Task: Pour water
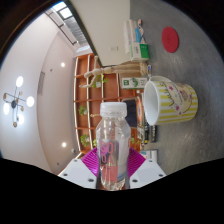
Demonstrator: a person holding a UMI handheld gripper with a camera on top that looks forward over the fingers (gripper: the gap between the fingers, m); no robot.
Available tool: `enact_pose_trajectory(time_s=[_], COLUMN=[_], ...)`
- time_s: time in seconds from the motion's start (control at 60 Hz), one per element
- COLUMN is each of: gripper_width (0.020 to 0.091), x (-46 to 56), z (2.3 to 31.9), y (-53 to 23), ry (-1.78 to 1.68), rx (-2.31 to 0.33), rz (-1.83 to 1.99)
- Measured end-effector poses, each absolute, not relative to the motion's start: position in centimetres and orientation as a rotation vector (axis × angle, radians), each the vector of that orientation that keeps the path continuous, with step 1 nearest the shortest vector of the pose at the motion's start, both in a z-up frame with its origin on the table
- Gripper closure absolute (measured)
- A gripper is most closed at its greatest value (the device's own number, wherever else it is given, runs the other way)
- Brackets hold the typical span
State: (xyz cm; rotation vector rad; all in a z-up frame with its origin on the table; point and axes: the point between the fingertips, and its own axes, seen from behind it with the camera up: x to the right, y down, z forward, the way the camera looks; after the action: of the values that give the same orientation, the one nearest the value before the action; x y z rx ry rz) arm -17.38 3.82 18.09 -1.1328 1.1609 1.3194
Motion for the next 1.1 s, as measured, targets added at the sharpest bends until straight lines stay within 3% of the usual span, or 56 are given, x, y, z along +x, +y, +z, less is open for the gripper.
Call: enact_pose_trajectory(time_s=[0.217, 0.5, 0.633, 0.8, 0.95, 1.05, 1.083, 1.1], gripper_width=[0.0745, 0.0744, 0.0745, 0.0745, 0.0738, 0.0738, 0.0738, 0.0736], x=[-16.9, -16.9, -16.4, -10.2, -1.1, 3.6, 6.3, 6.2], z=[17.0, 17.2, 19.0, 20.9, 21.0, 20.1, 18.3, 19.0], y=[4.5, 4.5, 4.8, 4.3, 3.4, 2.9, 2.9, 2.7], ry=[1.367, 1.315, 0.977, 0.508, 0.334, 0.319, 0.322, 0.329], rx=[-0.993, -1.067, -1.36, -1.662, -1.705, -1.701, -1.696, -1.702], rz=[1.496, 1.426, 1.078, 0.32, -0.212, -0.388, -0.424, -0.439])
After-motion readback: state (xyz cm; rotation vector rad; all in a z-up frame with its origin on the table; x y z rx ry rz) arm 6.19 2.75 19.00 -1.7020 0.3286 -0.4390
